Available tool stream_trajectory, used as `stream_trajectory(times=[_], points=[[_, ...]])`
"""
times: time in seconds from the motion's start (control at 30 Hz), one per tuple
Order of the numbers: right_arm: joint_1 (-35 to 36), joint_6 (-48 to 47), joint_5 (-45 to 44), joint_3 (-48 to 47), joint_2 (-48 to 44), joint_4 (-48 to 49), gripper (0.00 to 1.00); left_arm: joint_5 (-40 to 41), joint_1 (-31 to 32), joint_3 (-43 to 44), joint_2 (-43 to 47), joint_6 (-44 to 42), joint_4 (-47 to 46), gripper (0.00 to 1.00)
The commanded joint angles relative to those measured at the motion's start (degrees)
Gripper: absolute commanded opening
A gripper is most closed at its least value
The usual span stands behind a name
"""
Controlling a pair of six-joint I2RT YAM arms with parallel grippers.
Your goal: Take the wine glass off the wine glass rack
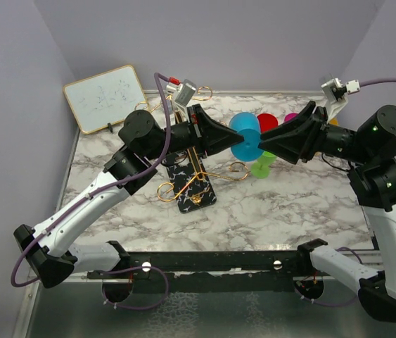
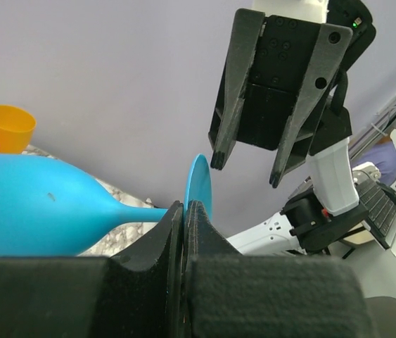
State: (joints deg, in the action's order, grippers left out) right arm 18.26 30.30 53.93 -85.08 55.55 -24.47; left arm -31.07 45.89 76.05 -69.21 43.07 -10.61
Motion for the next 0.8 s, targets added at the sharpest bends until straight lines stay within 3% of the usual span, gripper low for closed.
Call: stream_trajectory(times=[0.0, 0.37, 0.77], points=[[-0.1, -3.3, -5.6, -3.9, -1.5, -4.6, 0.38, 2.4, 0.6, 1.3, 1.3, -1.8, 0.1, 0.00], [-0.2, -6.0, -9.5, -2.9, -2.0, -9.0, 0.38, 1.2, 1.1, 3.0, 1.4, -1.7, -0.8, 0.00], [-0.1, -6.0, -5.9, 0.0, -1.7, -7.6, 0.37, 0.8, 2.7, 3.9, 0.0, -0.4, -3.7, 0.00]])
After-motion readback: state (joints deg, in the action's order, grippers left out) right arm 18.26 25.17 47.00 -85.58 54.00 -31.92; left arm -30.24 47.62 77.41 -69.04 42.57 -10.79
